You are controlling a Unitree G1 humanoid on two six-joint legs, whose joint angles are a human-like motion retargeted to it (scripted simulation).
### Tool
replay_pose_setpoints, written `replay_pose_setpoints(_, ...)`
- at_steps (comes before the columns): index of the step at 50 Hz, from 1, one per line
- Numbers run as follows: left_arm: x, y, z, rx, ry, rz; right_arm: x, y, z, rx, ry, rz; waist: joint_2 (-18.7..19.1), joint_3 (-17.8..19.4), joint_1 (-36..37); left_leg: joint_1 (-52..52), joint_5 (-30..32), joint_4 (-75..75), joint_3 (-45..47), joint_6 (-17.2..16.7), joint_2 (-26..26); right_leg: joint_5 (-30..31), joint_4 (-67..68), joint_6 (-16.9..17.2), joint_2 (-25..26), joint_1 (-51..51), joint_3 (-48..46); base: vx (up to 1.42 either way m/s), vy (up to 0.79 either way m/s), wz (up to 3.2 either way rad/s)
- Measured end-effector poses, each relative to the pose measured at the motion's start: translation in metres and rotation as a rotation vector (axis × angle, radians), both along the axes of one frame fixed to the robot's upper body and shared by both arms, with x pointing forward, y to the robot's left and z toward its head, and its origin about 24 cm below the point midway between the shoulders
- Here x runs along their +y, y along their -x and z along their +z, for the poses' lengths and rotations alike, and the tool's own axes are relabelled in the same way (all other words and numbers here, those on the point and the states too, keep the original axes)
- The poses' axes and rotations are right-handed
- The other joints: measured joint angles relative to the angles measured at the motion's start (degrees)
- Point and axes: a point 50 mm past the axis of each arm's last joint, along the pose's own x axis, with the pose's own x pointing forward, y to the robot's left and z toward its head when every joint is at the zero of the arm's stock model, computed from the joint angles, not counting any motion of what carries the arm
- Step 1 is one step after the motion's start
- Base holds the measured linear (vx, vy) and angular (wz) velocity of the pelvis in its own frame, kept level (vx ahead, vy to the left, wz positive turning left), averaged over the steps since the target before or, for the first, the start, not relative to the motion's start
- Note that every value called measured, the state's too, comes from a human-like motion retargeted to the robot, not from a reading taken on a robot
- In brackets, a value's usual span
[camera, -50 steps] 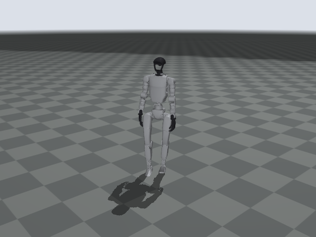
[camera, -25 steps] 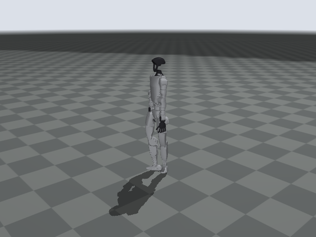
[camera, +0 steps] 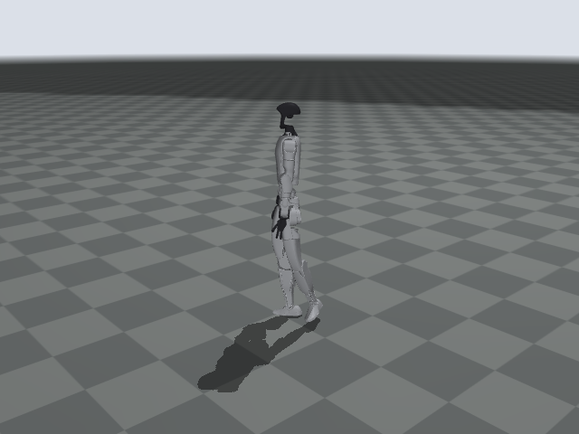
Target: In place motions
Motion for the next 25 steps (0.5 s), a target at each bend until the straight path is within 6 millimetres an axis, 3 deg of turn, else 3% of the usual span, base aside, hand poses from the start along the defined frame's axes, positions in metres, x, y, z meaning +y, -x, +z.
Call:
replay_pose_setpoints(2,0.002,-0.001,0.0,-0.003,-0.017,-0.007,0.0,-0.005,0.0,-0.015,-0.003,0.001,-1.05,1.02,0.0,-3.83,-0.65,9.41,-4.34,2.6,3.11,-0.24,0.27,-0.12,-1.07,0.59,1.12,-0.05,-0.14,-0.5)
replay_pose_setpoints(6,0.003,0.0,0.0,-0.005,-0.045,-0.013,-0.004,-0.004,0.001,-0.012,0.009,-0.011,0.12,2.61,2.14,-13.49,-1.0,17.29,-18.48,3.2,3.94,0.04,-0.15,-1.17,0.89,1.23,3.52,-0.03,-0.12,-0.7)
replay_pose_setpoints(12,-0.001,0.007,-0.001,0.003,-0.041,-0.008,-0.008,0.008,0.0,0.021,0.026,-0.017,0.64,3.78,5.63,-16.59,-3.75,6.53,-23.7,6.74,-1.12,0.53,-0.54,-1.55,1.98,1.65,7.86,0.02,-0.09,-0.73)
replay_pose_setpoints(20,-0.007,0.029,-0.001,0.075,-0.032,0.006,-0.006,0.027,-0.001,0.092,0.033,-0.008,3.95,2.56,5.22,-12.26,0.34,-12.25,-28.83,6.73,-6.2,0.59,-0.91,-1.64,6.19,3.65,10.86,0.13,-0.04,-0.53)
replay_pose_setpoints(25,-0.008,0.021,-0.001,0.052,-0.029,0.0,-0.002,0.027,-0.001,0.08,0.022,-0.038,4.15,1.88,3.94,-10.41,2.75,-16.99,-28.64,6.89,-7.98,0.45,-0.59,-1.42,6.34,3.67,10.83,0.03,0.0,-0.01)
